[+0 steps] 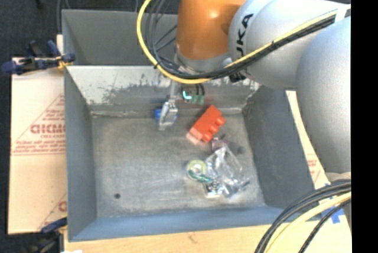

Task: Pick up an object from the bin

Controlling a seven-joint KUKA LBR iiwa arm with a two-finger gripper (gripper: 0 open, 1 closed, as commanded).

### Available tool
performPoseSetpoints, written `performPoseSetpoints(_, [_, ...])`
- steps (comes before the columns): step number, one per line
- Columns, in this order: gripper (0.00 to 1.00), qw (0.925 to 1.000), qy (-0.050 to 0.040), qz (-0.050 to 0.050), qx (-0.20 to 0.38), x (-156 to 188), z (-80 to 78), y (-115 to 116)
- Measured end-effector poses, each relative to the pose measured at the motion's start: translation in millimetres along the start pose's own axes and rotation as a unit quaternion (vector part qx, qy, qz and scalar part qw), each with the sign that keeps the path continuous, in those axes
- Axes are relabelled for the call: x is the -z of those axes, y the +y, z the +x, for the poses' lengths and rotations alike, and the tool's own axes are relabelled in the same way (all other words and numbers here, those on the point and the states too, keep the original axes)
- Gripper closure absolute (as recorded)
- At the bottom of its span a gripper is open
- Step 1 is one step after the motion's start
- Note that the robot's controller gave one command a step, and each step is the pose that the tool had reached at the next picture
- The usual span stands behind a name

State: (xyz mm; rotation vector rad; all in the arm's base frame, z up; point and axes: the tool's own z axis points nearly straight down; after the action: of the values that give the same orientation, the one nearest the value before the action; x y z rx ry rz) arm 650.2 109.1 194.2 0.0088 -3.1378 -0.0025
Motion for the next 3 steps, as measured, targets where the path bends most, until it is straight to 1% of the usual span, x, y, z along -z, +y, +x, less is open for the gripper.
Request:
performPoseSetpoints(1, [0.0, 0.998, 0.0, 0.0, -0.064, -113.5, 5.2, -19.3])
performPoseSetpoints(2, [0.0, 1.0, -0.0035, 0.003, -0.007, -96.5, 28.7, -103.7])
performPoseSetpoints(3, [0.0, 0.9991, -0.0038, -0.001, -0.042, -114.9, 27.0, -117.9])
